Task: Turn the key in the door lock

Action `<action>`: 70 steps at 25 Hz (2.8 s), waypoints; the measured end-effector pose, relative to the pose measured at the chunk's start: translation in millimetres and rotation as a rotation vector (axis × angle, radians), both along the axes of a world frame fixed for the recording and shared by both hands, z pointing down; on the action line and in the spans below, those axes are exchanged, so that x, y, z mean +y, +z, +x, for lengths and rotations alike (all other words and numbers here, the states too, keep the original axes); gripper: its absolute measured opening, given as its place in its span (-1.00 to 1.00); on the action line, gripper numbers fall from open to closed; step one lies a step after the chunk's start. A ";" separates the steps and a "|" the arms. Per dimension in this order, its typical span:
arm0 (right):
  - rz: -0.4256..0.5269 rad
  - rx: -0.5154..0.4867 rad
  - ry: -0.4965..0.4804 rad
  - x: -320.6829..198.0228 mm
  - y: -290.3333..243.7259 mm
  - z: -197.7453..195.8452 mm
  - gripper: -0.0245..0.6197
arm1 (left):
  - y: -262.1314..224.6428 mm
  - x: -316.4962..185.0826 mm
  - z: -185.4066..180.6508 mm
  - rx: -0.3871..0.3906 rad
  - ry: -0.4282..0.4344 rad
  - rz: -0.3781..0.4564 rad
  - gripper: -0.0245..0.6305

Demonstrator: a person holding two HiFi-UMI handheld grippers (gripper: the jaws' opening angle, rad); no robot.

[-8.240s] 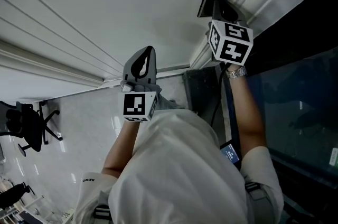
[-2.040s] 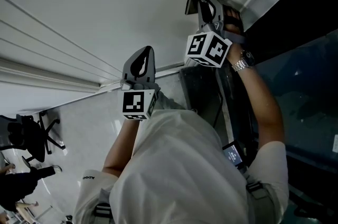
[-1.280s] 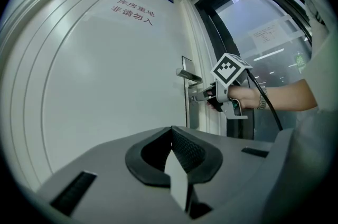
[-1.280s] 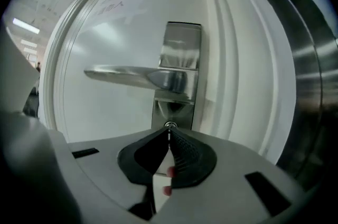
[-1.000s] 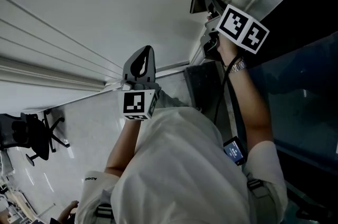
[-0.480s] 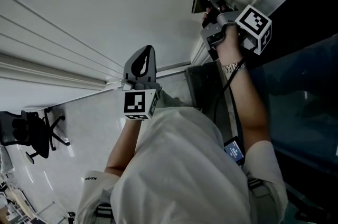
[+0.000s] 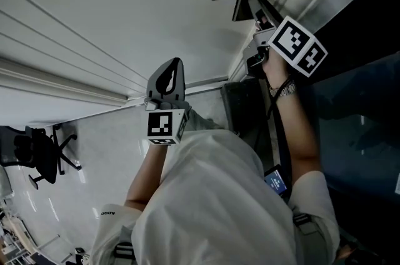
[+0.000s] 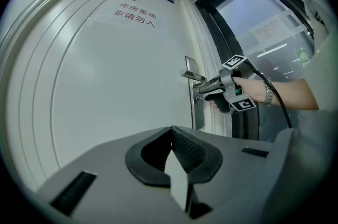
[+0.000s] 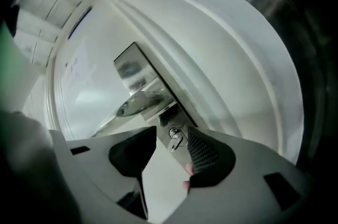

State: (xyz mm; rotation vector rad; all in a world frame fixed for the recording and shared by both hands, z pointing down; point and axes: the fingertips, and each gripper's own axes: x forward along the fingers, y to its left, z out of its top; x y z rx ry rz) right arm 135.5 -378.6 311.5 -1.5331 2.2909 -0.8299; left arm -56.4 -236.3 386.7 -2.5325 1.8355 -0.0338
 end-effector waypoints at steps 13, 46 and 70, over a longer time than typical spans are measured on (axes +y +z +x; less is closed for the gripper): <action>0.469 1.477 0.100 12.2 20.3 -23.2 -0.39 | 6.4 -1.2 1.6 -0.006 0.005 -0.036 -0.89; 0.259 1.015 0.080 -2.5 12.0 -19.6 -0.89 | 5.5 -2.0 3.7 -0.010 0.012 -0.020 -0.90; -0.140 -0.332 0.012 -9.7 20.6 -8.8 -0.89 | 9.3 0.4 -4.8 -0.011 -0.016 -0.032 -0.89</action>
